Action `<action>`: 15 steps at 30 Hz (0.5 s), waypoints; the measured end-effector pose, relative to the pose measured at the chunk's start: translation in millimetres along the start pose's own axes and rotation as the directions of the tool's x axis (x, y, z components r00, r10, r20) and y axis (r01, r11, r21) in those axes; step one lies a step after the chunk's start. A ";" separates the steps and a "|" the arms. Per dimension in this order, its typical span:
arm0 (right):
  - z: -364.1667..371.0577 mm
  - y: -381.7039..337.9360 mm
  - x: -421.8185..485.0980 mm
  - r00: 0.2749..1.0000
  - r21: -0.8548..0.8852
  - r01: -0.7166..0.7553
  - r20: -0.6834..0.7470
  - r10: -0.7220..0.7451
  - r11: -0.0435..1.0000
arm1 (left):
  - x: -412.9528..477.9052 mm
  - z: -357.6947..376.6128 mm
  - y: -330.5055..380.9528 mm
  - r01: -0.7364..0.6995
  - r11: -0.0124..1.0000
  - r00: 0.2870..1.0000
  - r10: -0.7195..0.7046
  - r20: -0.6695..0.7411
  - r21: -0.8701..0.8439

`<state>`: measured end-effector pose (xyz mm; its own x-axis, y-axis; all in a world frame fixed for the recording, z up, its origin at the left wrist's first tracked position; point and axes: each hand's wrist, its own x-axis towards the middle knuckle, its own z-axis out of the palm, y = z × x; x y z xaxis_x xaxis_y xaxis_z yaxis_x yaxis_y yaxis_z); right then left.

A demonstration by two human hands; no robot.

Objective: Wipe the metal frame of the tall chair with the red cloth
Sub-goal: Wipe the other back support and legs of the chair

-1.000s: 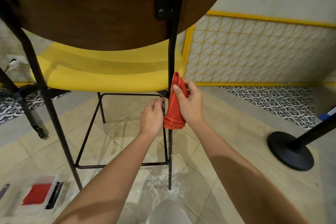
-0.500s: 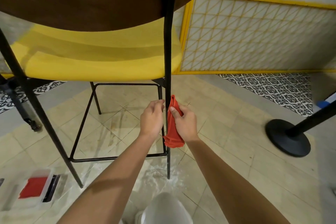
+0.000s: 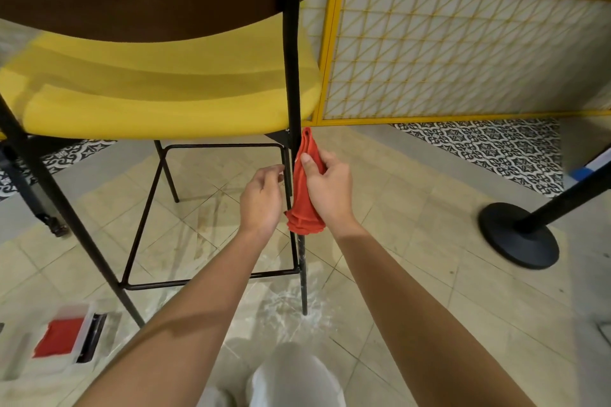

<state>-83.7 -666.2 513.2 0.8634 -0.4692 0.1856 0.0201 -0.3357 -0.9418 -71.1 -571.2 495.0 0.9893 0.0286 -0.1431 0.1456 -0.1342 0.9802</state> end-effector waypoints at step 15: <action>0.7 82.9 -19.3 0.955 -0.123 -0.166 0.227 0.191 0.978 | 13.6 28.7 -41.0 0.075 0.997 0.997 -0.075 -0.037 -0.001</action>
<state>-98.4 -684.4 431.3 0.9428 -0.3268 -0.0658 -0.1859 -0.3514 -0.9176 -63.4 -593.8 448.9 0.9747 0.0751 -0.2107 0.2191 -0.1307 0.9669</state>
